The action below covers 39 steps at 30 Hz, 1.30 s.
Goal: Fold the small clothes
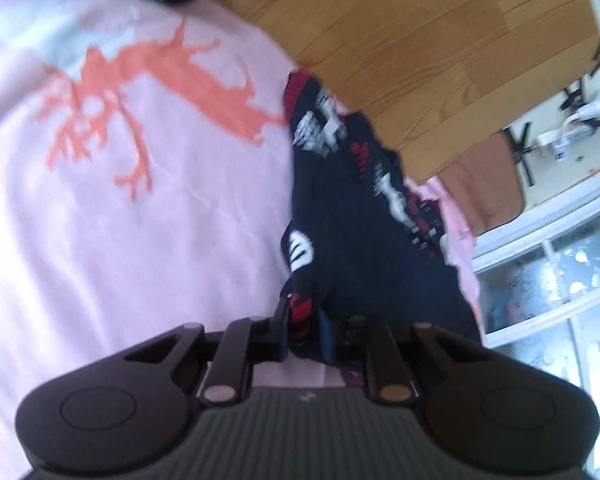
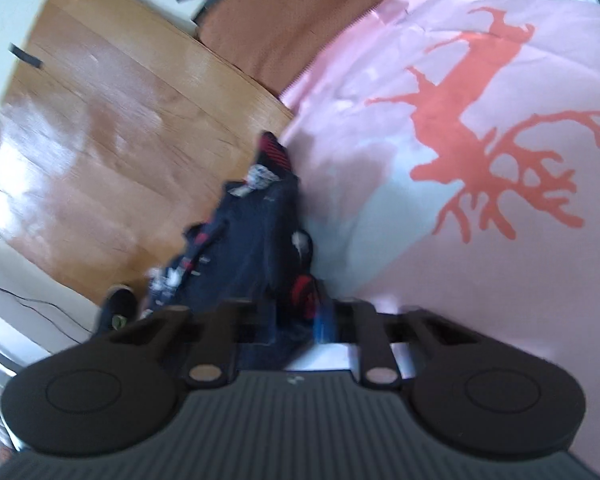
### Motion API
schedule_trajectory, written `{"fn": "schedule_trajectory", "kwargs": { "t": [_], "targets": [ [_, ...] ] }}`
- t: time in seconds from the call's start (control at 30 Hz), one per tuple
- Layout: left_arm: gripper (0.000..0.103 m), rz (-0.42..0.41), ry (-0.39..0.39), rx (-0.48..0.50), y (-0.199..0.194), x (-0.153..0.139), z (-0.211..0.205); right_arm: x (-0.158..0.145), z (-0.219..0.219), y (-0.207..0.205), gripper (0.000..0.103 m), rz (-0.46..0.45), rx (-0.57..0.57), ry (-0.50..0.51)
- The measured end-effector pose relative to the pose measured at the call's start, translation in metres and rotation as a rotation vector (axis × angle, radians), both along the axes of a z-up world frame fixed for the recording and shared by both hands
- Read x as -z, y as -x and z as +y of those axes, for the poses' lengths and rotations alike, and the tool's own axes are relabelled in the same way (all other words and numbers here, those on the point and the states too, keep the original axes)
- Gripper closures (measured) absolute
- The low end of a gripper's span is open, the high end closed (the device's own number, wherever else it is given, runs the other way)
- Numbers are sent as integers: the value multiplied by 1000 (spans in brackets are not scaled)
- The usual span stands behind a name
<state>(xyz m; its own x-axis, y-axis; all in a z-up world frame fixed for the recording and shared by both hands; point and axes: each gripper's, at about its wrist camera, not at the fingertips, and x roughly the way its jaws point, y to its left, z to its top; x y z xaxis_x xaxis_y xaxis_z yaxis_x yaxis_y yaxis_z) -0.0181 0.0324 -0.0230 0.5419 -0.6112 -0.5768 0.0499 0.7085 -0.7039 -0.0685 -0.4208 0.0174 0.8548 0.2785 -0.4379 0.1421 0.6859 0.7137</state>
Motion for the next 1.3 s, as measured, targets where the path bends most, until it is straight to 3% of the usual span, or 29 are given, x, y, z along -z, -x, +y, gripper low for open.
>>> {"fn": "schedule_trajectory", "kwargs": {
  "t": [0.13,0.2,0.33,0.4,0.47,0.5,0.53,0.57,0.7,0.8,0.9,1.03,1.1,1.17,1.23,1.3],
  "targets": [
    [90,-71,-28,18,18,-29,11,-21,1,27,88,-60,-21,85],
    [90,-64,-81,35,23,-33,8,-28,4,42,89,-64,-35,106],
    [89,17,-170,61,26,-9,1,-13,12,55,89,8,-60,135],
    [85,35,-150,51,27,5,5,2,12,54,88,39,-59,126],
    [80,33,-148,51,30,1,11,3,7,54,79,24,-53,87],
    [78,6,-163,34,34,-4,16,-2,2,56,74,20,-37,109],
    [75,-31,-183,12,38,-11,22,-9,-1,60,59,6,-9,152],
    [75,-66,-207,-20,41,-19,30,-16,-6,64,54,-13,26,197],
    [74,-141,-174,-130,35,-43,51,-36,-21,68,54,-78,134,251],
    [74,-233,-181,-92,21,-58,28,-43,-4,50,54,-140,76,262],
    [70,-318,-207,9,5,-58,-18,-45,37,21,54,-200,-22,347],
    [70,-335,-288,110,-23,-36,-71,-32,67,-19,54,-204,-114,419],
    [70,-317,-369,115,-33,-20,-85,-21,64,-41,54,-147,-116,404],
    [78,-302,-442,105,-37,1,-88,-8,57,-53,57,-111,-94,382],
    [79,-374,-465,115,-26,7,-84,1,45,-49,64,-131,-76,323],
    [78,-403,-486,110,-21,9,-86,3,35,-41,65,-143,-70,249]
  ]
}}
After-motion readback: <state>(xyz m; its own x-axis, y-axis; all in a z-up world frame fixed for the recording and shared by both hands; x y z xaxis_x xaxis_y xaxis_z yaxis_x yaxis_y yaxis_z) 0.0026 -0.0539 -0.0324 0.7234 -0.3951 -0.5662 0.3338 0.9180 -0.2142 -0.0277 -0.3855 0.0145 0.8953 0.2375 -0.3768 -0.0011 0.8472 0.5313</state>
